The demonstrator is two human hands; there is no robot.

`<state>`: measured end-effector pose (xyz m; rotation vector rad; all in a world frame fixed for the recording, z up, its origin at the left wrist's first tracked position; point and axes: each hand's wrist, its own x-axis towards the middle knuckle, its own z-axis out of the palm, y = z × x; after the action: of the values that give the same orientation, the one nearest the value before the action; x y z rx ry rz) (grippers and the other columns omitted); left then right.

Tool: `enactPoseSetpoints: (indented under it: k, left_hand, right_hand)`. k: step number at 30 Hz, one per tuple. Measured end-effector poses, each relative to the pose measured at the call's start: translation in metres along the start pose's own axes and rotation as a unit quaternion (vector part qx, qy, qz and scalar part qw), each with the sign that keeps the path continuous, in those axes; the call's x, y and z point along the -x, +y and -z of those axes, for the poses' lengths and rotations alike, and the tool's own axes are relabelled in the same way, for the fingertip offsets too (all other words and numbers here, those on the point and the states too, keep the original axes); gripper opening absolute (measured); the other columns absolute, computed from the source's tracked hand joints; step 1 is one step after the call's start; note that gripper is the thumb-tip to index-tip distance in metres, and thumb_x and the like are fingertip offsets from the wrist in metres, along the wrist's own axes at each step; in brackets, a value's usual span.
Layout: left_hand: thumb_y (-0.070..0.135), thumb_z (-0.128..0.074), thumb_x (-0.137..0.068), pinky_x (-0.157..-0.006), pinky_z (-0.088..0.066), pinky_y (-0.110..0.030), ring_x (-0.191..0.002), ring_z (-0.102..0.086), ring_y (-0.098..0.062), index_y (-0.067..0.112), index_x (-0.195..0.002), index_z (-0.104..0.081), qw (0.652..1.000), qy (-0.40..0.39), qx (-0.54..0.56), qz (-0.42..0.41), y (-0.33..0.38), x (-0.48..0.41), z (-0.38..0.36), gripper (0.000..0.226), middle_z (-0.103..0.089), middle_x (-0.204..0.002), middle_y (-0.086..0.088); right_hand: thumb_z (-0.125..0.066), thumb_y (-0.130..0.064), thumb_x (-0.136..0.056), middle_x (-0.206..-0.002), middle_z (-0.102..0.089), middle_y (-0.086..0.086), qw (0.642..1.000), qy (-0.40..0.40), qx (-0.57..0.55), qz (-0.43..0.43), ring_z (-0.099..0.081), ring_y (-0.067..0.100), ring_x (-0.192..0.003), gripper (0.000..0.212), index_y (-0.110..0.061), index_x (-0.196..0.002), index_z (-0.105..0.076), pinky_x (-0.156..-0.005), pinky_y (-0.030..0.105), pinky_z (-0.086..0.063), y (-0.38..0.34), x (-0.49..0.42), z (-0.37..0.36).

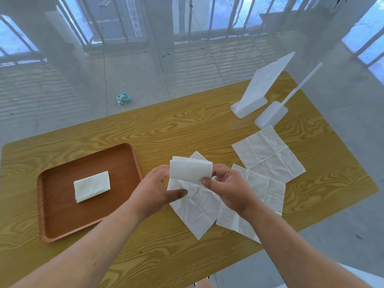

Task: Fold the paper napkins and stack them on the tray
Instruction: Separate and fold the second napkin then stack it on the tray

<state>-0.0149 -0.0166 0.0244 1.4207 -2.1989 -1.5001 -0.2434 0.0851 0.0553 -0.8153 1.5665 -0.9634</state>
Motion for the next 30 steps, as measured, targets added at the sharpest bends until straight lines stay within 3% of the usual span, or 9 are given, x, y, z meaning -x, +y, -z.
enactPoseSetpoints:
  k: [2, 5, 7, 9, 11, 15, 20, 25, 30]
  left_hand:
    - [0.067, -0.083, -0.069, -0.088, -0.045, -0.026, -0.098, -0.057, 0.001, 0.061, -0.111, -0.07, 0.999, 0.016, 0.042, 0.03, 0.006, -0.007, 0.001, 0.045, -0.061, -0.117, 0.025]
    - [0.064, -0.089, -0.063, -0.067, -0.045, -0.028, -0.064, -0.049, -0.002, 0.052, -0.11, -0.073, 0.986, -0.001, 0.15, 0.078, 0.013, -0.009, 0.002, 0.051, -0.056, -0.08, 0.02]
    - [0.066, -0.09, -0.062, -0.078, -0.049, -0.03, -0.077, -0.058, -0.003, 0.054, -0.115, -0.071, 0.984, -0.011, 0.157, 0.084, 0.015, -0.008, 0.003, 0.058, -0.062, -0.094, 0.019]
    - [0.065, -0.089, -0.067, -0.1, -0.046, -0.035, -0.113, -0.058, 0.0, 0.055, -0.116, -0.071, 0.99, -0.005, 0.124, 0.067, 0.019, -0.007, 0.007, 0.053, -0.062, -0.127, 0.021]
    - [0.055, -0.091, -0.075, -0.113, -0.043, -0.041, -0.13, -0.057, -0.003, 0.045, -0.116, -0.074, 0.986, -0.011, 0.156, 0.065, 0.025, -0.008, 0.011, 0.046, -0.065, -0.136, 0.02]
    - [0.027, -0.088, -0.088, -0.103, -0.057, -0.046, -0.113, -0.075, -0.02, 0.021, -0.116, -0.079, 0.954, -0.053, 0.285, 0.081, 0.036, -0.009, 0.017, 0.03, -0.081, -0.12, 0.0]
    - [0.027, -0.085, -0.089, -0.067, -0.061, -0.027, -0.088, -0.08, -0.023, 0.017, -0.098, -0.081, 0.939, -0.004, 0.324, 0.111, 0.046, -0.007, 0.013, 0.013, -0.084, -0.1, -0.007]
    - [0.03, -0.078, -0.096, -0.078, -0.062, -0.039, -0.093, -0.078, -0.027, 0.021, -0.098, -0.082, 0.944, 0.025, 0.304, 0.126, 0.037, -0.003, 0.008, 0.011, -0.083, -0.101, -0.008]
    - [0.032, -0.072, -0.1, -0.074, -0.06, -0.031, -0.088, -0.078, -0.02, 0.024, -0.096, -0.085, 0.948, 0.011, 0.29, 0.134, 0.028, 0.002, 0.011, 0.015, -0.084, -0.098, -0.005]
  right_hand:
    - [-0.082, -0.026, -0.089, -0.119, -0.074, 0.004, 1.0, 0.016, -0.009, -0.008, -0.069, 0.032, -0.112, 0.013, -0.019, -0.1, -0.083, -0.105, 0.054, -0.053, -0.012, -0.006, 0.006]
    - [-0.078, -0.028, -0.084, -0.098, -0.083, -0.002, 0.997, -0.003, -0.078, -0.013, -0.075, 0.006, -0.088, 0.014, -0.023, -0.094, -0.086, -0.079, 0.02, -0.058, -0.021, -0.013, 0.013]
    - [-0.076, -0.026, -0.084, -0.095, -0.083, -0.005, 0.994, -0.022, -0.103, -0.016, -0.073, -0.003, -0.082, 0.013, -0.024, -0.092, -0.087, -0.07, 0.009, -0.051, -0.024, -0.015, 0.016]
    - [-0.077, -0.026, -0.084, -0.1, -0.082, 0.0, 0.99, -0.034, -0.132, -0.028, -0.073, 0.006, -0.09, 0.015, -0.02, -0.094, -0.086, -0.083, 0.02, -0.054, -0.027, -0.017, 0.018]
    - [-0.079, -0.024, -0.083, -0.105, -0.079, 0.007, 0.983, -0.041, -0.171, -0.047, -0.071, 0.019, -0.1, 0.016, -0.016, -0.095, -0.086, -0.1, 0.038, -0.054, -0.028, -0.019, 0.019]
    - [-0.075, -0.018, -0.094, -0.112, -0.079, 0.012, 0.96, -0.049, -0.264, -0.078, -0.074, 0.025, -0.103, 0.012, -0.014, -0.101, -0.084, -0.097, 0.041, -0.059, -0.03, -0.023, 0.016]
    - [-0.067, -0.032, -0.102, -0.111, -0.077, 0.015, 0.964, -0.038, -0.23, -0.126, -0.072, 0.031, -0.1, 0.039, -0.001, -0.125, -0.071, -0.098, 0.049, -0.057, -0.022, -0.024, 0.003]
    - [-0.074, -0.014, -0.096, -0.083, -0.074, 0.002, 0.977, -0.004, -0.138, -0.16, -0.061, 0.014, -0.067, 0.007, -0.014, -0.095, -0.081, -0.063, 0.028, -0.052, -0.007, -0.019, -0.004]
    - [-0.077, -0.02, -0.093, -0.08, -0.075, -0.006, 0.983, 0.024, -0.11, -0.145, -0.063, 0.014, -0.078, 0.014, -0.025, -0.082, -0.085, -0.071, 0.031, -0.052, -0.001, -0.018, -0.004]
